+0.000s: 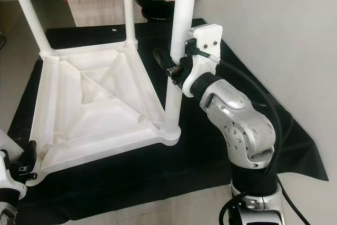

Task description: Building children table

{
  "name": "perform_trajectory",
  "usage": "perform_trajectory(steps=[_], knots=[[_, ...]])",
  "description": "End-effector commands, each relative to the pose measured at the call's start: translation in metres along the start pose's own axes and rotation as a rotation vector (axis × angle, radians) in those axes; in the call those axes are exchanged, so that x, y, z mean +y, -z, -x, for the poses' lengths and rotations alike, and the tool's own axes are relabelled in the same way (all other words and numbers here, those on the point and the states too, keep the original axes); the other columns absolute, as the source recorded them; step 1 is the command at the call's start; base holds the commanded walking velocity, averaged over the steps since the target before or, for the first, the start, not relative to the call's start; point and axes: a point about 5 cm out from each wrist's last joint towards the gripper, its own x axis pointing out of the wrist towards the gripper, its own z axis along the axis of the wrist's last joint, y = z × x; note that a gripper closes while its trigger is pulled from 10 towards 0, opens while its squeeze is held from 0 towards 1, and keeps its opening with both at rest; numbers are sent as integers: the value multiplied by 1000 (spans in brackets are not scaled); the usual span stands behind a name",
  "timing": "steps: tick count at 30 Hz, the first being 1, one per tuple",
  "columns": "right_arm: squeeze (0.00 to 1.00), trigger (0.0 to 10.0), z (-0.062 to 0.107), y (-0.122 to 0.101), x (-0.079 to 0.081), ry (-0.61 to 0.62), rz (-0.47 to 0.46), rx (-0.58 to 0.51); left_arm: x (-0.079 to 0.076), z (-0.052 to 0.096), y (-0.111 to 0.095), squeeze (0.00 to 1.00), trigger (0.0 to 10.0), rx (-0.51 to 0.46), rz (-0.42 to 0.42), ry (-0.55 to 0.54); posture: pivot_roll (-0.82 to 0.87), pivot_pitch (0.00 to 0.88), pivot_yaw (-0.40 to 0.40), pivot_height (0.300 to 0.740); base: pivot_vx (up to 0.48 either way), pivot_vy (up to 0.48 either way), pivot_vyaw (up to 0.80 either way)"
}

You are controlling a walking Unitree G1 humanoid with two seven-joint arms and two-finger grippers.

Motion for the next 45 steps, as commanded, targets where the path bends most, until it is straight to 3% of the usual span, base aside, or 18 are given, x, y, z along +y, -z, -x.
perform_trajectory(steps=[1, 9, 10, 13, 14, 15, 16, 17, 18, 19, 23, 27, 29, 32, 34, 42, 43, 45], knots=[[0, 10000, -1, 13, -8, 50, -5, 78, 19, -1, -2, 0, 0, 3, -59, -60, -19, 94, -29, 740, 0, 0, 0], [0, 10000, 0, 20, -12, 96, -37, 97, 50, -35, -66, 0, 0, -220, -158, -79, -6, 88, -21, 740, 0, 0, 0], [0, 10000, 1, 26, -18, 148, -74, 115, 58, -55, -118, 0, 0, -381, -209, -41, -1, 82, -17, 740, 0, 0, 0], [0, 10000, 1, 26, -18, 148, -74, 115, 58, -55, -118, 0, 0, -381, -209, -41, -1, 82, -17, 740, 0, 0, 0], [0, 10000, 2, 29, -21, 172, -90, 124, 58, -62, -139, 0, 1922, -442, -226, -15, -1, 82, -17, 740, 0, 0, 0], [0, 10000, 2, 29, -21, 172, -90, 124, 58, -62, -139, 0, 1922, -442, -226, -15, -1, 82, -17, 740, 0, 0, 0], [0, 10000, 3, 33, -25, 208, -113, 141, 52, -69, -161, 0, 4275, -503, -244, 37, 2, 77, -13, 740, 0, 0, 0], [0, 10000, 4, 40, -29, 258, -153, 172, 44, -76, -180, 0, 8392, -555, -260, 106, 7, 72, -12, 740, 0, 0, 0], [0, 10000, 4, 40, -29, 258, -153, 172, 44, -76, -180, 0, 8392, -555, -260, 106, 7, 72, -12, 740, 0, 0, 0], [0, 10000, 7, 52, -32, 316, -200, 219, 34, -83, -199, 0, 10000, -599, -259, 187, 9, 69, -10, 740, 0, 0, 0], [0, 10000, 10, 83, -28, 407, -336, 326, 5, -95, -237, 0, 10000, -665, -272, 394, 22, 61, -9, 740, 0, 0, 0], [0, 10000, 10, 91, -24, 420, -372, 350, -2, -97, -245, 0, 10000, -681, -285, 438, 26, 56, -7, 740, 0, 0, 0], [0, 10000, 6, 114, -9, 455, -547, 409, -25, -105, -270, 0, 10000, -729, -276, 571, 35, 53, 0, 740, 0, 0, 0], [0, 10000, 6, 114, -9, 455, -547, 409, -25, -105, -270, 0, 10000, -729, -276, 571, 35, 53, 0, 740, 0, 0, 0], [0, 10000, -1, 132, 5, 501, -681, 468, -50, -108, -295, 0, 10000, -770, -259, 713, 48, 55, 10, 740, 0, 0, 0], [0, 10000, -3, 146, -3, 601, -741, 484, -73, -107, -309, 0, 10000, -773, -266, 847, 56, 66, 25, 740, 0, 0, 0], [0, 10000, 1, 152, -20, 673, -747, 482, -81, -104, -306, 596, 10000, -756, -246, 915, 54, 70, 32, 740, 0, 0, 0], [0, 10000, 1, 152, -20, 673, -747, 482, -81, -104, -306, 596, 10000, -756, -246, 915, 54, 70, 32, 740, 0, 0, 0]])
